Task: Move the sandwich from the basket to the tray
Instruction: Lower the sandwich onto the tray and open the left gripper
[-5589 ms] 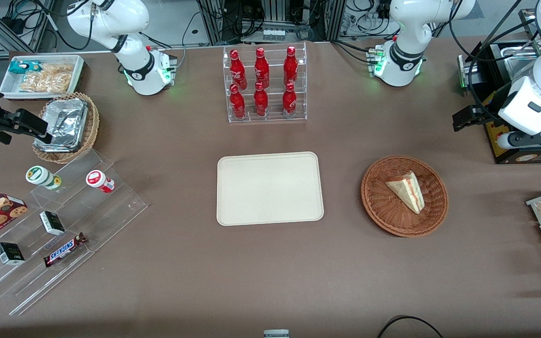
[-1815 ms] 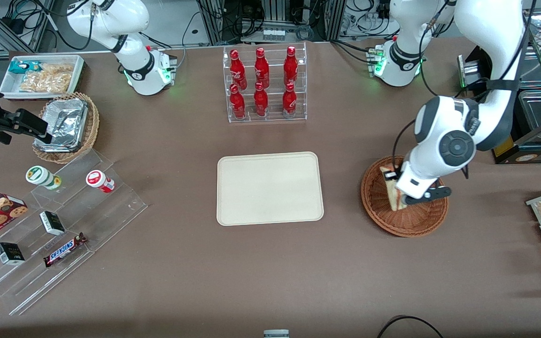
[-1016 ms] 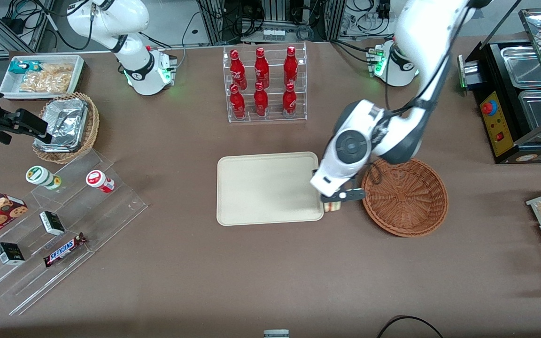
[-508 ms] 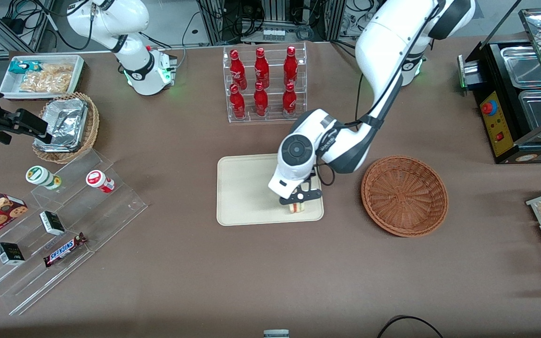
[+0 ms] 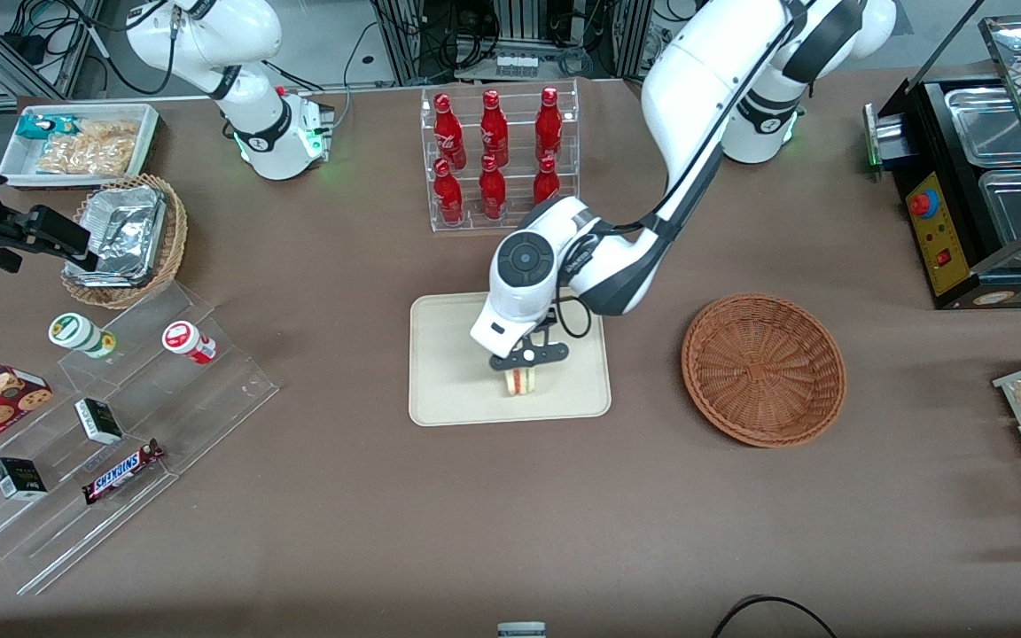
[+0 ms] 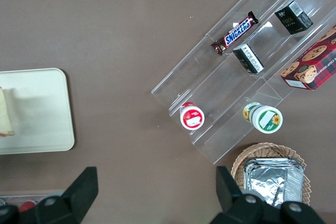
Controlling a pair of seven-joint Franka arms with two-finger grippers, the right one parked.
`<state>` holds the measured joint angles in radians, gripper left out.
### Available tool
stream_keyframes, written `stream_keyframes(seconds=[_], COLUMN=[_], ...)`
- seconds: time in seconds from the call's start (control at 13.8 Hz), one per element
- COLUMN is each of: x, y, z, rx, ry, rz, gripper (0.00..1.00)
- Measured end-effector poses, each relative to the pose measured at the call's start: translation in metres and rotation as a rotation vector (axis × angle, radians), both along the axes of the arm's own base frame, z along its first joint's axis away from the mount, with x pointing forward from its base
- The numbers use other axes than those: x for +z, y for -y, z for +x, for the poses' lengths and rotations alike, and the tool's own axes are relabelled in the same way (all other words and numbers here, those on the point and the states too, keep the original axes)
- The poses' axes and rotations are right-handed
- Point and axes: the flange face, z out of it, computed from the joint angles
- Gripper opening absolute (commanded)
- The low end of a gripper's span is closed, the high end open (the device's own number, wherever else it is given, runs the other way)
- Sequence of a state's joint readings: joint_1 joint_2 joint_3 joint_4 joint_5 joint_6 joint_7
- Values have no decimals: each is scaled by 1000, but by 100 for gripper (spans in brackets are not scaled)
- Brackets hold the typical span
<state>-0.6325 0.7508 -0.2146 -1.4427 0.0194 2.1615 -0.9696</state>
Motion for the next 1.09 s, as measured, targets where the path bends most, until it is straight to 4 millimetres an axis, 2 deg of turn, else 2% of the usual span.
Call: stream_keyframes(seconds=[0.07,0.15,0.22,0.29,0.65,0.8,0.94,1.09], x=[-5,-9,-11,-11,-4,7,29,63], y=[3,4,4,4,6,8,9,1], z=[-3,-5,-6,-6,-1,2,5,3], rx=[-5,-8,-9,-8,40,49,50,44], ry=[-7,-11,-14,-14,-6,8,27,13], rz=[1,3,4,4,-2,-15,-29,6], gripper=[6,11,32,98,100,100,100,100])
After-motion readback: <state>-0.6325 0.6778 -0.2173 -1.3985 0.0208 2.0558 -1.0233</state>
